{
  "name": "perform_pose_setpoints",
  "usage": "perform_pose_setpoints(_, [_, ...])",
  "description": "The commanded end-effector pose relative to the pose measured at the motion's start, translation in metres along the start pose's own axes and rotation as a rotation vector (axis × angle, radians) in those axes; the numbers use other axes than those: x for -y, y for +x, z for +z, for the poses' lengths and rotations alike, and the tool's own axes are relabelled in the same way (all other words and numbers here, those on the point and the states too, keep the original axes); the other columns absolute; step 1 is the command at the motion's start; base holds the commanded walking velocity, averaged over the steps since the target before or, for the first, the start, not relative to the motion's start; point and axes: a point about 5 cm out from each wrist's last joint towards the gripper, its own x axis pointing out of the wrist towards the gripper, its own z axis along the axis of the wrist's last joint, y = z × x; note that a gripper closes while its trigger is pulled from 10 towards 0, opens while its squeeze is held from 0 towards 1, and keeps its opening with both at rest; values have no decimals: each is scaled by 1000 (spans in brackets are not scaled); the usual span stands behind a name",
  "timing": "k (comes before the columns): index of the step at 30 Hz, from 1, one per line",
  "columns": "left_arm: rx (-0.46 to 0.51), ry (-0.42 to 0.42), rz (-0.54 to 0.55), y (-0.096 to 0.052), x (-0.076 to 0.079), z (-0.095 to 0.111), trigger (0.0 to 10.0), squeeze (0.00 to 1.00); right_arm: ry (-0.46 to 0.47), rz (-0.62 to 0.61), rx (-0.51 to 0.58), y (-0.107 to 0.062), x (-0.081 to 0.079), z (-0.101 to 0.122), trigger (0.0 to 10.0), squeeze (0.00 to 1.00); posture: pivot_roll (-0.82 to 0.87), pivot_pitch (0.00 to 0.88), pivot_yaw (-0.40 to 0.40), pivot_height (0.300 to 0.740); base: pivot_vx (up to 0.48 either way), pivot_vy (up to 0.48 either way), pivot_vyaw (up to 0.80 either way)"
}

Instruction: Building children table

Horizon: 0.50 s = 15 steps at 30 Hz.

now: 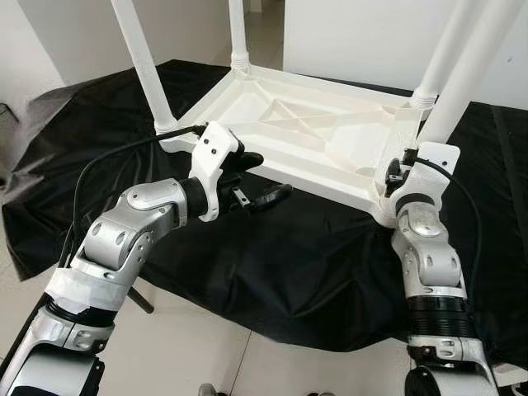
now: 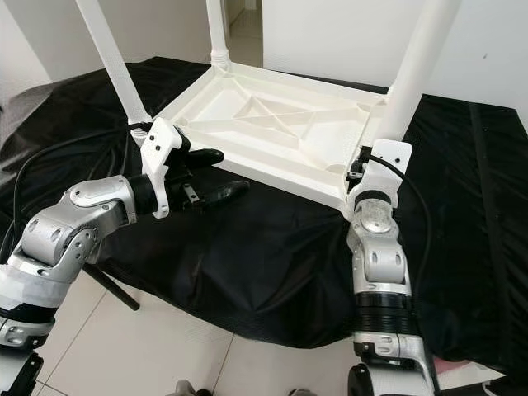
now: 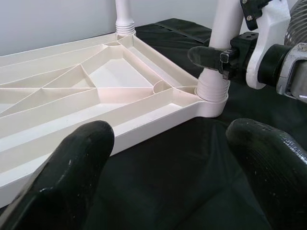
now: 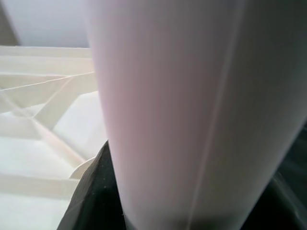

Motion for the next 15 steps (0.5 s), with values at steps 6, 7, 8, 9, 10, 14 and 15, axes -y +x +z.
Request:
perform_pose_setpoints(6, [-14, 3, -47, -3, 2, -2, 10000, 0, 8, -138, -185, -8, 13, -40, 78, 0, -107, 133, 94, 740, 0, 0, 0])
perform_pose_setpoints(7, [-14, 3, -47, -3, 2, -2, 10000, 0, 8, -138, -185, -8, 13, -40, 78, 0, -107, 133, 94, 740, 0, 0, 0])
perform_pose_setpoints(8, [-14, 3, -47, -3, 2, -2, 10000, 0, -2, -135, -162, -8, 12, -36, 10000, 0, -107, 133, 94, 740, 0, 0, 0])
perform_pose_setpoints(9, [-14, 3, -47, -3, 3, -2, 10000, 0, -4, -116, -145, -7, 10, -33, 10000, 0, -107, 133, 94, 740, 0, 0, 0])
perform_pose_setpoints(10, [-14, 3, -47, -3, 3, -2, 10000, 0, -4, -116, -145, -7, 10, -33, 10000, 0, -107, 133, 94, 740, 0, 0, 0])
perform_pose_setpoints(14, [-13, 3, -48, -3, 3, -2, 10000, 0, 46, 46, -52, -7, -3, -18, 10000, 1000, -107, 133, 94, 740, 0, 0, 0])
perform_pose_setpoints(15, [-13, 3, -48, -3, 3, -2, 10000, 0, 46, 46, -52, -7, -3, -18, 10000, 1000, -107, 133, 94, 740, 0, 0, 0])
